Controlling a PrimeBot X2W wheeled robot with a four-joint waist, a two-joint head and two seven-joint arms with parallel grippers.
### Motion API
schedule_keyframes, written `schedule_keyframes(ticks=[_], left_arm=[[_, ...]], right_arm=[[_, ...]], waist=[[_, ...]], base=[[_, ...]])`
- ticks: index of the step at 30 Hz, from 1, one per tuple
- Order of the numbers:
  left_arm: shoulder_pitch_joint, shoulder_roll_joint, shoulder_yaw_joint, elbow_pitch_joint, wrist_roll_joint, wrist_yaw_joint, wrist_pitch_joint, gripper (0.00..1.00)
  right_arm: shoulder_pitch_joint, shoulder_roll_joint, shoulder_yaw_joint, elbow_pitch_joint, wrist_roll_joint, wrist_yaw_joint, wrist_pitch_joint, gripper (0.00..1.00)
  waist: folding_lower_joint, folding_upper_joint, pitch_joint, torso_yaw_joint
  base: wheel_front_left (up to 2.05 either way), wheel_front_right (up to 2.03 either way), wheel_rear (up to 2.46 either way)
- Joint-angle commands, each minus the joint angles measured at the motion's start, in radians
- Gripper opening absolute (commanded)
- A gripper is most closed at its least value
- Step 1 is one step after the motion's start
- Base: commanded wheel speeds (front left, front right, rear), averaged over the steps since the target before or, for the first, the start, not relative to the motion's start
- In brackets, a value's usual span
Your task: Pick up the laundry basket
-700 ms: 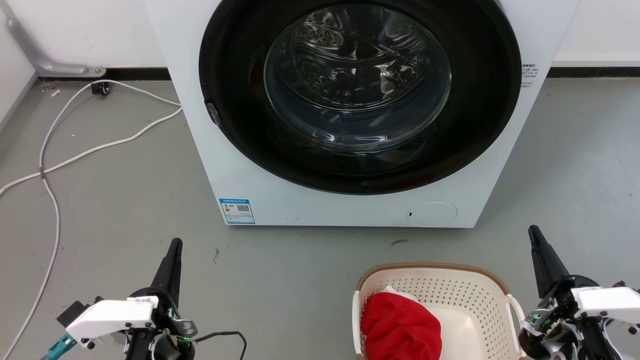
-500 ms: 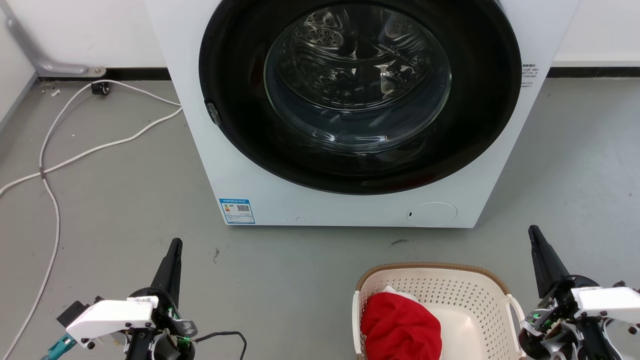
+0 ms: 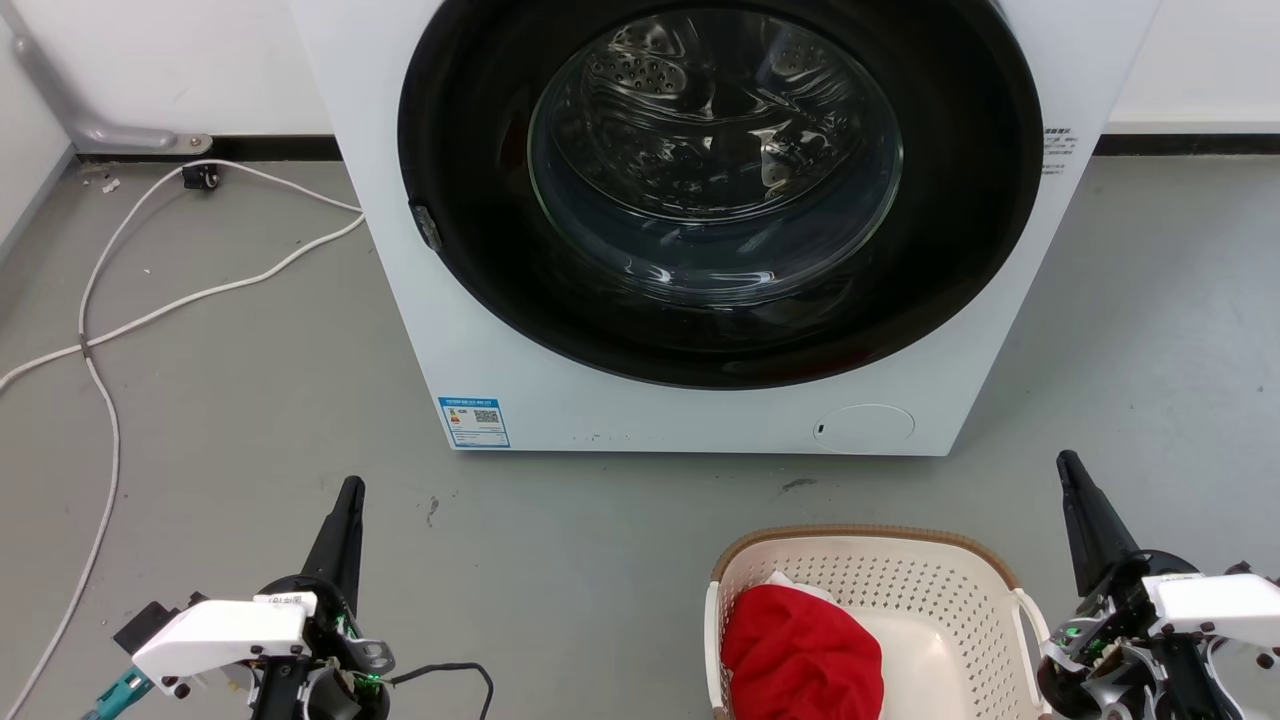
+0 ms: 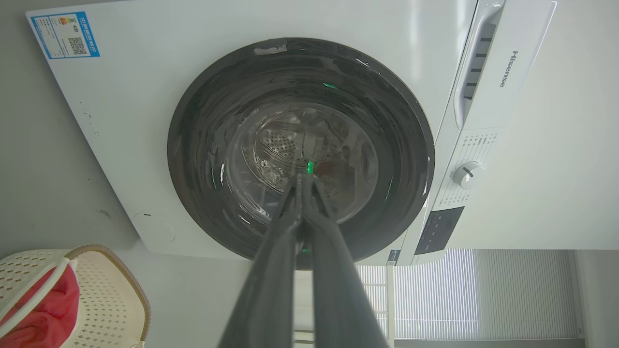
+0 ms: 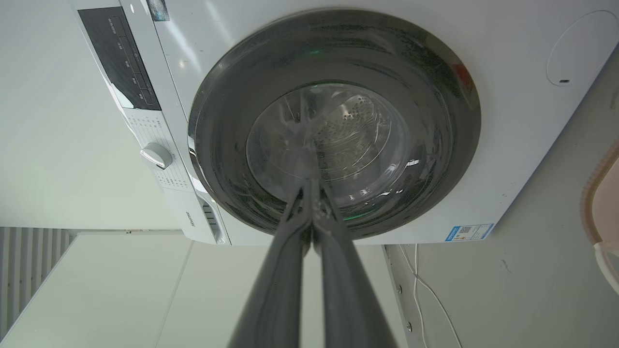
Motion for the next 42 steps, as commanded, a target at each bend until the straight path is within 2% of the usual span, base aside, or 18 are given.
schedule_keyframes(ticks=[1,2,9,13,19,33,42], left_arm=[[-0.011,-0.002,0.004,0.001,0.003,-0.003,0.003,0.00],[0.000,0.000,0.000,0.000,0.000,0.000,0.000,1.00],[0.034,-0.004,-0.013,0.023,0.006,0.001,-0.015,1.00],[0.036,-0.004,-0.010,0.002,0.058,0.001,-0.035,1.00],[0.036,-0.004,-0.017,-0.042,0.188,0.008,-0.064,1.00],[0.050,-0.003,-0.067,-0.117,0.492,0.071,-0.125,1.00],[0.060,-0.003,-0.093,-0.149,0.653,0.085,-0.159,1.00]], right_arm=[[-0.012,0.004,-0.001,0.001,-0.003,0.000,0.003,0.00],[0.000,0.000,0.000,0.000,0.000,0.000,0.000,1.00],[0.038,0.002,0.002,0.028,-0.005,0.000,-0.014,1.00],[0.043,0.002,-0.006,0.015,-0.051,0.000,-0.035,1.00],[0.049,0.002,-0.007,-0.042,-0.200,0.000,-0.064,1.00],[0.080,0.002,0.046,-0.158,-0.589,0.000,-0.125,1.00],[0.102,0.002,0.064,-0.198,-0.776,0.000,-0.159,1.00]], waist=[[0.0000,0.0000,0.000,0.000],[0.0000,0.0000,0.000,0.000],[0.0000,0.0000,0.000,0.000],[0.0000,0.0000,0.001,0.000],[0.0000,0.0000,0.004,-0.001],[0.0000,0.0000,0.008,-0.003],[0.0000,0.0000,0.009,-0.002]], base=[[0.00,0.00,0.00],[0.00,0.00,0.00],[0.00,0.00,0.00],[0.00,0.00,0.00],[0.00,0.00,0.00],[0.00,0.00,0.00],[0.00,0.00,0.00]])
